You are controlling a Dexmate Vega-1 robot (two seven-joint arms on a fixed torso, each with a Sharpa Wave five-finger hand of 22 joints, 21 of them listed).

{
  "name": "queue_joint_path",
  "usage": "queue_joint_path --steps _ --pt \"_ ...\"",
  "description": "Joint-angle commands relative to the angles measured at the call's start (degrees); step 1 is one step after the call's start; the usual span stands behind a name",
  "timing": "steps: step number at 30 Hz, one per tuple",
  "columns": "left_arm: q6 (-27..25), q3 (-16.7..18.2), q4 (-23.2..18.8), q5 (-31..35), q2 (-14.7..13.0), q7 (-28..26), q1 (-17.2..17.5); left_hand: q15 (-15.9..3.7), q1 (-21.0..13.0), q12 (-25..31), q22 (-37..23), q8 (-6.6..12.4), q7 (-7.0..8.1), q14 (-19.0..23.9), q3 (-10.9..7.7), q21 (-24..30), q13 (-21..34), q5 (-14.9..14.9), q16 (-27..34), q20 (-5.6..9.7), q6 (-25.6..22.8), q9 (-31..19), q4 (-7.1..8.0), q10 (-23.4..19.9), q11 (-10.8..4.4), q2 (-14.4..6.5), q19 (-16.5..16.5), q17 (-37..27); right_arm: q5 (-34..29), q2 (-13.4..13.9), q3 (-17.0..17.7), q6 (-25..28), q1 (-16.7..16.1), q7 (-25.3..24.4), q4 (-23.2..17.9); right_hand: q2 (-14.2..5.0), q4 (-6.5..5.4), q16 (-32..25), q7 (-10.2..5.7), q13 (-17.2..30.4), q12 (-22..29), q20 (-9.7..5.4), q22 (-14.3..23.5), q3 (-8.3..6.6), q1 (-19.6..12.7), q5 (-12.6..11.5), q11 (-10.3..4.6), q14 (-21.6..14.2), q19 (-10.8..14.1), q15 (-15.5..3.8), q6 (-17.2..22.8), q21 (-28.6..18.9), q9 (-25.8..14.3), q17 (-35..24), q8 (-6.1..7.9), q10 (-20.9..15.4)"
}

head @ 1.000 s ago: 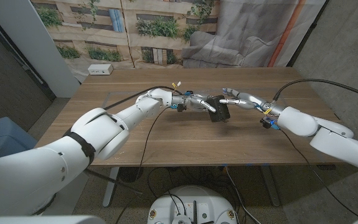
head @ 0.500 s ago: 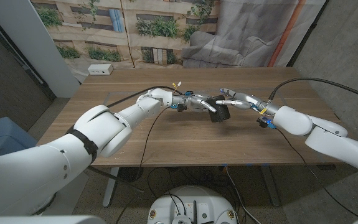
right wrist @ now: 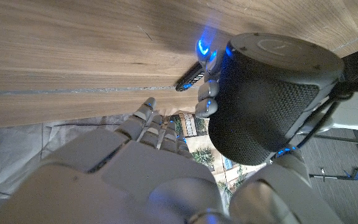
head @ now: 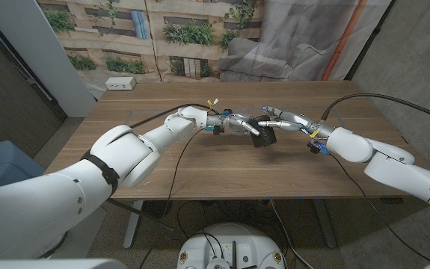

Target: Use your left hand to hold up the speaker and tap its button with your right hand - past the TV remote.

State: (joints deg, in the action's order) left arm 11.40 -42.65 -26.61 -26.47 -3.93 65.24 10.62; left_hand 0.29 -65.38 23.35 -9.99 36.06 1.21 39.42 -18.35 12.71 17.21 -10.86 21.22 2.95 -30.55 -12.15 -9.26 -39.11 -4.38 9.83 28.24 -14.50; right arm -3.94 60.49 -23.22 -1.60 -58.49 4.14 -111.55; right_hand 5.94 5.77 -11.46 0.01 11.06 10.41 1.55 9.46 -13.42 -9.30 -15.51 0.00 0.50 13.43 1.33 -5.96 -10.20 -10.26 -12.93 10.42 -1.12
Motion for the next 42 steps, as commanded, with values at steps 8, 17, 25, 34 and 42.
queue_joint_path --steps 8,17,25,34,42 --pt "1.1 0.4 4.6 1.3 2.0 -1.6 -1.8 -13.41 0.1 0.1 -0.3 8.75 2.85 4.9 -0.42 0.0 6.5 -0.3 -0.1 5.60 -11.7 -0.2 0.03 -9.7 -6.76 -14.8 0.7 -0.3 1.0 -1.7 -1.5 -0.6 2.0 0.6 3.2 -0.30 0.24 -0.4 -0.07 0.3 0.4 -0.31 0.2 0.17 0.0 -0.6 -0.35 -0.2 0.1 -0.03 -0.1 -0.5 -0.2 -0.1 0.61 0.1" --pt "0.2 0.2 5.4 1.9 2.7 -3.5 -2.4 -13.44 0.1 0.0 -0.3 8.91 2.83 5.0 -0.48 0.0 6.6 -0.2 -0.2 5.59 -11.9 -0.2 -0.05 -9.8 -6.81 -14.9 0.8 -0.2 0.8 -2.4 -2.7 -1.1 3.4 1.6 4.4 -0.36 0.27 -0.4 -0.09 0.3 0.5 -0.35 0.2 0.22 0.0 -0.8 -0.39 -0.1 0.1 -0.16 -0.1 -0.5 -0.2 -0.1 0.68 0.1" --pt "-0.3 0.1 5.7 2.3 3.1 -4.9 -2.7 -13.48 0.2 0.1 -0.3 9.00 2.87 5.1 -0.50 0.0 6.7 -0.2 -0.3 5.61 -11.9 -0.2 -0.11 -10.2 -6.89 -15.0 0.9 -0.2 0.8 -2.7 -3.2 -1.6 4.1 1.9 5.0 -0.40 0.35 -0.5 -0.08 0.3 0.5 -0.49 0.2 0.25 -0.2 -0.9 -0.37 -0.1 0.1 -0.18 -0.1 -0.5 -0.2 -0.1 0.72 0.1" --pt "-0.2 0.0 5.7 2.4 3.3 -4.6 -2.6 -13.54 0.1 0.0 -0.3 9.26 2.70 5.3 -0.51 0.1 6.8 -0.2 -0.3 5.70 -12.3 -0.1 -0.22 -10.5 -6.93 -15.0 1.1 -0.3 1.5 -2.7 -2.8 -2.4 3.8 1.4 5.4 -0.44 0.38 -0.5 -0.11 0.3 0.5 -0.47 0.2 0.32 -0.2 -1.0 -0.35 -0.1 0.1 -0.17 -0.1 -0.5 -0.2 -0.1 0.77 0.1" --pt "0.3 -0.1 5.5 2.3 3.2 -3.6 -2.4 -13.58 0.1 0.0 -0.3 9.35 2.79 5.4 -0.50 0.1 7.0 -0.2 -0.3 5.73 -12.3 -0.1 -0.32 -10.7 -6.92 -15.0 1.2 -0.3 2.1 -2.2 -2.0 -4.0 3.3 1.0 5.7 -0.49 0.34 -0.6 -0.15 0.3 0.6 -0.43 0.2 0.40 -0.1 -1.1 -0.44 -0.1 0.1 -0.19 0.2 -0.5 -0.2 -0.2 0.90 0.0"
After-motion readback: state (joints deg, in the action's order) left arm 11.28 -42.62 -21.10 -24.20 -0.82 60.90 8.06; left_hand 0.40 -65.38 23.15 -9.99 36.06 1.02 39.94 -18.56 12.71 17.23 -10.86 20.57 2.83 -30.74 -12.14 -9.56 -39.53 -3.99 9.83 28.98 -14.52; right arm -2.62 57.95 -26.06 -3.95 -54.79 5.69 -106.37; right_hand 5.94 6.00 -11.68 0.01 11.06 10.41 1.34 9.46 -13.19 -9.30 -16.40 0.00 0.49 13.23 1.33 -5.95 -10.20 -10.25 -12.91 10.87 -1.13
